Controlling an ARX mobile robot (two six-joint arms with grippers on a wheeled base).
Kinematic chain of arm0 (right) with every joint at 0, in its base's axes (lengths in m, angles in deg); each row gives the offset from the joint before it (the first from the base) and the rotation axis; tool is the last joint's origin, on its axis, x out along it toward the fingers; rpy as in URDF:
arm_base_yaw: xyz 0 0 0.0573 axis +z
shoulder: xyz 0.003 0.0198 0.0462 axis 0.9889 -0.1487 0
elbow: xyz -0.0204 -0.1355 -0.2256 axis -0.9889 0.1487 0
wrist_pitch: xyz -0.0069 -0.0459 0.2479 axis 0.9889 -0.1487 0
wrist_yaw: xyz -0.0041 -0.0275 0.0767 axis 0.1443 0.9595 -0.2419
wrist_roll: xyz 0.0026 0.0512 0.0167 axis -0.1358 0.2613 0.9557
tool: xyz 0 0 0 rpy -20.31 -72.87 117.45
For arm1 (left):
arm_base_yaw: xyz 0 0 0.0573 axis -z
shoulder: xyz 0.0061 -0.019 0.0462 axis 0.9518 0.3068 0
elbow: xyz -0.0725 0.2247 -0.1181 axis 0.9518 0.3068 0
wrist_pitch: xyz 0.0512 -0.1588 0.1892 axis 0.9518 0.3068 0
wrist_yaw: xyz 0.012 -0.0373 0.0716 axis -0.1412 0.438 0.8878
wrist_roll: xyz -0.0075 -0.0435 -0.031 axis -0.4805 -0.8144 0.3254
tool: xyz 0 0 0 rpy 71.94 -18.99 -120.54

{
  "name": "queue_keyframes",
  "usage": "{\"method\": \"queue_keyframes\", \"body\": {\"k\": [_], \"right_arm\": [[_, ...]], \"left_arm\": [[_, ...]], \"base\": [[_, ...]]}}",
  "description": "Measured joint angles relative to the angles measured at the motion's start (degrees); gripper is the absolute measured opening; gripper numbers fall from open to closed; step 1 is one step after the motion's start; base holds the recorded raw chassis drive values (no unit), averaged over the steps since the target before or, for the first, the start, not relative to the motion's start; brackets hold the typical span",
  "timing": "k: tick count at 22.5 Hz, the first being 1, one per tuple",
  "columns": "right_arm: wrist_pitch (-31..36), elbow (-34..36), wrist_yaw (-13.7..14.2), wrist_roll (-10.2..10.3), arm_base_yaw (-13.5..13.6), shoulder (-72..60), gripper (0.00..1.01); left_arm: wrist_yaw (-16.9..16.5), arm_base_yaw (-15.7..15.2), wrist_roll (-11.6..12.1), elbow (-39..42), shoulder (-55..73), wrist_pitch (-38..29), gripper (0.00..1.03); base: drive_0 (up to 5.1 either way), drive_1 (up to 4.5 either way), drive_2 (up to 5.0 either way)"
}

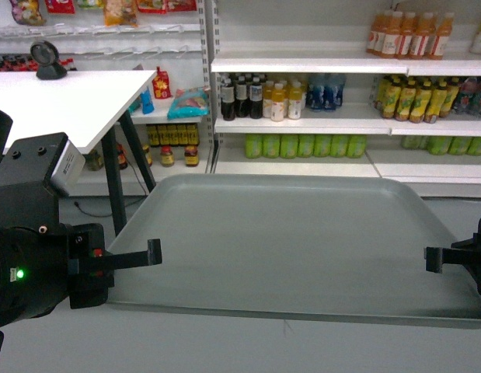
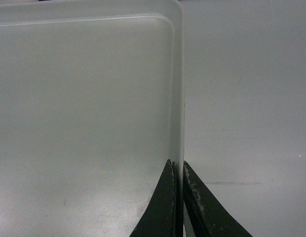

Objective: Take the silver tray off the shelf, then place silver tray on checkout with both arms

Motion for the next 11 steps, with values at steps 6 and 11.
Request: {"method": "queue_keyframes", "body": {"k": [6,11], "right_arm": [[0.0,0.0,0.0,0.0,0.0,0.0,0.03],[0.0,0.0,0.1,0.0,0.0,0.0,0.03]], "left_arm": [[0.0,0.0,0.0,0.0,0.0,-0.3,0.03],[0.0,0.0,0.0,0.0,0.0,-0.1,0.03]], "base": [[-5.0,2.48,2.5],[-5.0,2.48,2.5]]}}
